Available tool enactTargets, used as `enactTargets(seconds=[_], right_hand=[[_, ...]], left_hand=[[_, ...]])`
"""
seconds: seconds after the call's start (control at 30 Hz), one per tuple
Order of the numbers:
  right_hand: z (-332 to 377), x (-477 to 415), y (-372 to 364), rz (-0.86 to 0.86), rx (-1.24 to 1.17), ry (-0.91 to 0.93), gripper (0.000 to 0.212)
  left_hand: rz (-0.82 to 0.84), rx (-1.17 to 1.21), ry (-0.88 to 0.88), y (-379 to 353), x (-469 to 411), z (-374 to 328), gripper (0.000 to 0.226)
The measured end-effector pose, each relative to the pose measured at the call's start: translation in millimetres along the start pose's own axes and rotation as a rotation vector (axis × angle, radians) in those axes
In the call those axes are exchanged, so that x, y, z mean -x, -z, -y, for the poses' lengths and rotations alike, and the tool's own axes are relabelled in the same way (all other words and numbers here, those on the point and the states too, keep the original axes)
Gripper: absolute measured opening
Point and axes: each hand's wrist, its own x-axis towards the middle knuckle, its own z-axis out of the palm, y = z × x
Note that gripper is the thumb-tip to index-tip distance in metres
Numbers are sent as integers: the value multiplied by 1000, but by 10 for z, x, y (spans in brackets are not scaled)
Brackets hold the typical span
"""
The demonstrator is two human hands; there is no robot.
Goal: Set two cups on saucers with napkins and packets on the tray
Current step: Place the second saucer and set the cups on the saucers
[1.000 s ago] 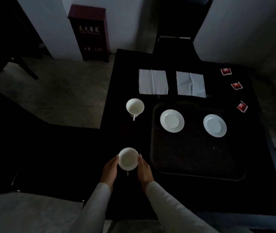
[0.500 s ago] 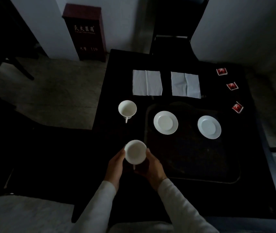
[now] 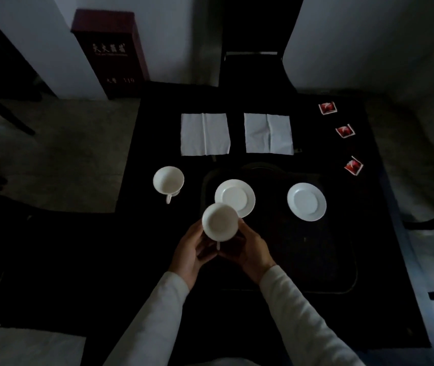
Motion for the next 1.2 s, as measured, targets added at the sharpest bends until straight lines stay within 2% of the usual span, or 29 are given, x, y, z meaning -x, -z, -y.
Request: enactTargets(seconds=[0.2,0.5,0.73,1.2], right_hand=[[253,-192,193,13,-3,4,42],[533,-672,386,-54,40,-69,42],[619,-877,476,-42,20,-101,50],[606,-1028,446,-44,-16,-107,45]], left_hand=[[-3,-11,39,-292,-289,-97,30],[-68,15,81,-616,-755,-172,32],[-94,-1,108,-673,-992,-142,27],[-111,6,117,-627,-1125,-150,29]])
